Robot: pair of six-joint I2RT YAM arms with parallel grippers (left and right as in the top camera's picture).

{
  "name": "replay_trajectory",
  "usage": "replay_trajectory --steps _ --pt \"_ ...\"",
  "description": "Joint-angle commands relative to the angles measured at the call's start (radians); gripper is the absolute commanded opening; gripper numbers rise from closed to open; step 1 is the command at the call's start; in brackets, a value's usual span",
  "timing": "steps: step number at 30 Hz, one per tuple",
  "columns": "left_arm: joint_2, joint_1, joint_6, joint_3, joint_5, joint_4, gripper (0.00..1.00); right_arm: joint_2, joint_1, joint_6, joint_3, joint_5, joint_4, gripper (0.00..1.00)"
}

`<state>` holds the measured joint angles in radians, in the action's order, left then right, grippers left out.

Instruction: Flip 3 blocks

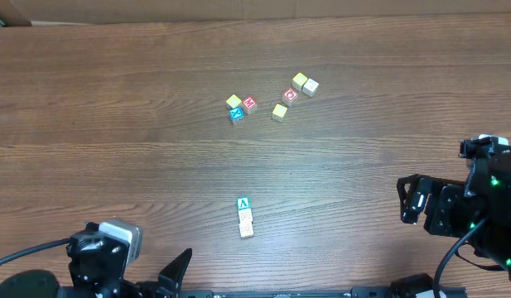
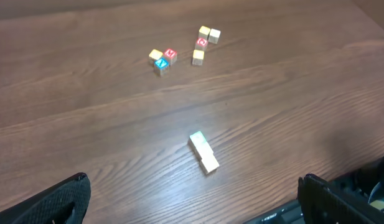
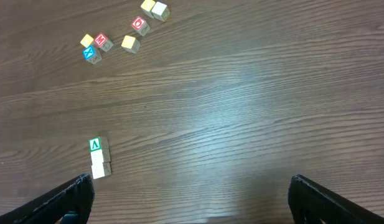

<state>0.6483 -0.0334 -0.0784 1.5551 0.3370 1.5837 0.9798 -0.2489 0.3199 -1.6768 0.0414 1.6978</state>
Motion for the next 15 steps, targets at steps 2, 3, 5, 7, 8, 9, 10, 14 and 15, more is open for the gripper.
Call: replay_trajectory --steps 2,3,5,7,8,9,10,14,15 --pt "0.009 -0.009 -0.011 -0.012 -0.003 0.021 1.0 -0.003 0.0 -0.006 -0.019 0.006 -0.004 1.0" --pt "0.009 -0.009 -0.011 -0.012 -0.003 0.029 1.0 -0.003 0.0 -0.006 -0.019 0.006 -0.004 1.0" --pt "0.009 -0.009 -0.011 -0.012 -0.003 0.038 1.0 -0.003 0.0 -0.006 -0.019 0.006 -0.004 1.0" --pt "0.009 -0.009 -0.011 -0.012 -0.004 0.038 1.0 -0.003 0.0 -0.006 -0.019 0.006 -0.004 1.0" --pt "0.009 -0.009 -0.011 -0.012 -0.004 0.038 1.0 -0.003 0.0 -0.006 -0.019 0.006 -0.005 1.0" --pt "0.009 -0.009 -0.011 -0.012 -0.004 0.038 1.0 -0.003 0.0 -0.006 -0.019 0.006 -0.004 1.0" --pt "0.009 -0.009 -0.011 -0.012 -0.004 0.038 1.0 -0.003 0.0 -0.006 -0.019 0.006 -0.005 1.0" --pt "0.009 -0.009 -0.011 -0.012 -0.004 0.038 1.0 -0.003 0.0 -0.006 -0.019 0.006 -0.004 1.0" --pt "0.009 -0.009 -0.011 -0.012 -0.004 0.038 1.0 -0.003 0.0 -0.006 -0.019 0.006 -0.004 1.0"
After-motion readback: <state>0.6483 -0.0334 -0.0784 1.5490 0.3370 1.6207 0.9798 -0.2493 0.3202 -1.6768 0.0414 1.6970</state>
